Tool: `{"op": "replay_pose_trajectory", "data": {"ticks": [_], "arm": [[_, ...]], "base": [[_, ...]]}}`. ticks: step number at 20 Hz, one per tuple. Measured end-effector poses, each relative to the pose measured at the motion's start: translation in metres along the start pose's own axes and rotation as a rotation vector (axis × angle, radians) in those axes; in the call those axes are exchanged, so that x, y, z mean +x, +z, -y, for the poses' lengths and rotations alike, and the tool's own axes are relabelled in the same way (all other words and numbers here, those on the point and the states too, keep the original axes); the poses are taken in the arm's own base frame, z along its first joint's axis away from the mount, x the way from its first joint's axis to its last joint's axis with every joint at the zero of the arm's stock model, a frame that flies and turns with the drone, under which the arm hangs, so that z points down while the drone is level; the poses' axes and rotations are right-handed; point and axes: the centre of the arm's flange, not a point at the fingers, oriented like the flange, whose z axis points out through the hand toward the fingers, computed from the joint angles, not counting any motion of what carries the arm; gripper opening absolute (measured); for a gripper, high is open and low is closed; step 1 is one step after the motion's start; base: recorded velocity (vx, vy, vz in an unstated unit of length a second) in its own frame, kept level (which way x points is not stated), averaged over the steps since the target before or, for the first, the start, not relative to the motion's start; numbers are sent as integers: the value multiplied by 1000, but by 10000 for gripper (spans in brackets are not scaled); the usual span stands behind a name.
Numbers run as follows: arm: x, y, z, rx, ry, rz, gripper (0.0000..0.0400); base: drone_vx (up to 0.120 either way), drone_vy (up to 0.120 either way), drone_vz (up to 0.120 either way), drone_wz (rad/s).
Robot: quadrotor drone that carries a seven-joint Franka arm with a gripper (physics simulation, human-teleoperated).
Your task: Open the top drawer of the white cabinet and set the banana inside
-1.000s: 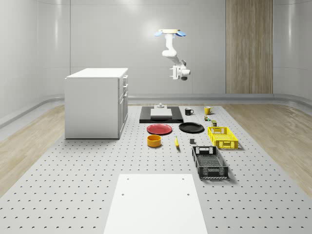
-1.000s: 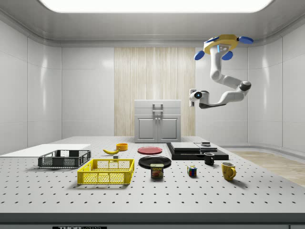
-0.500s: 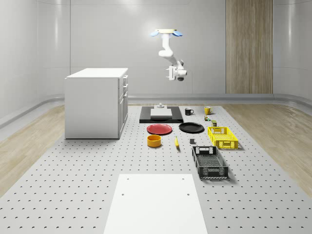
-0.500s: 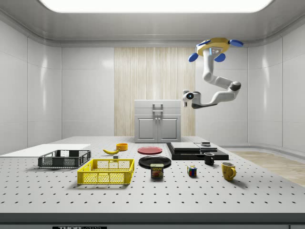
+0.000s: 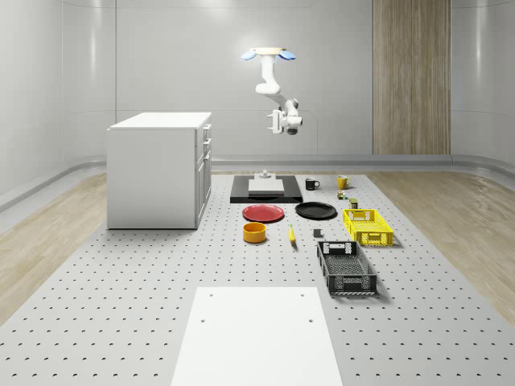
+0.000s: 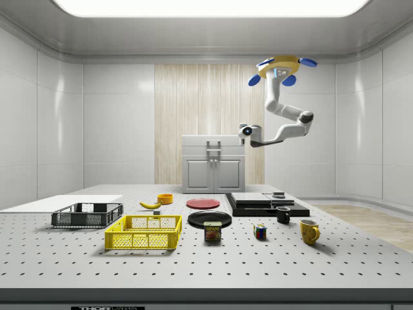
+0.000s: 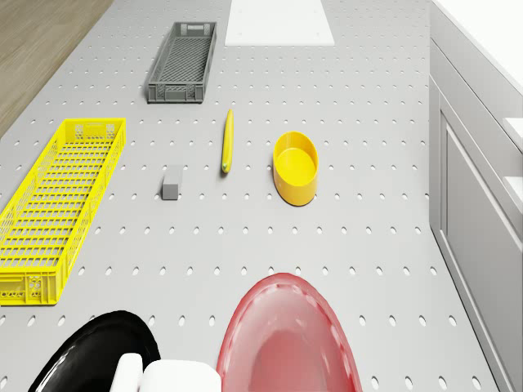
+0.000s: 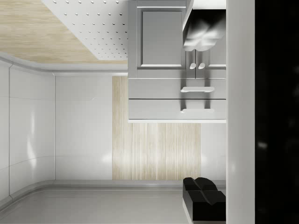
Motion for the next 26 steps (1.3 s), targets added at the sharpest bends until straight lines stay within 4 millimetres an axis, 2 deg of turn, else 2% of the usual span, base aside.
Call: {"op": "replay_pose_trajectory", "data": {"ticks": [24, 26], "arm": [[0, 0, 0, 0, 0, 0, 400], [0, 0, 0, 0, 0, 0, 400]], "base": [[120, -120, 0, 0], [0, -120, 0, 0]]}}
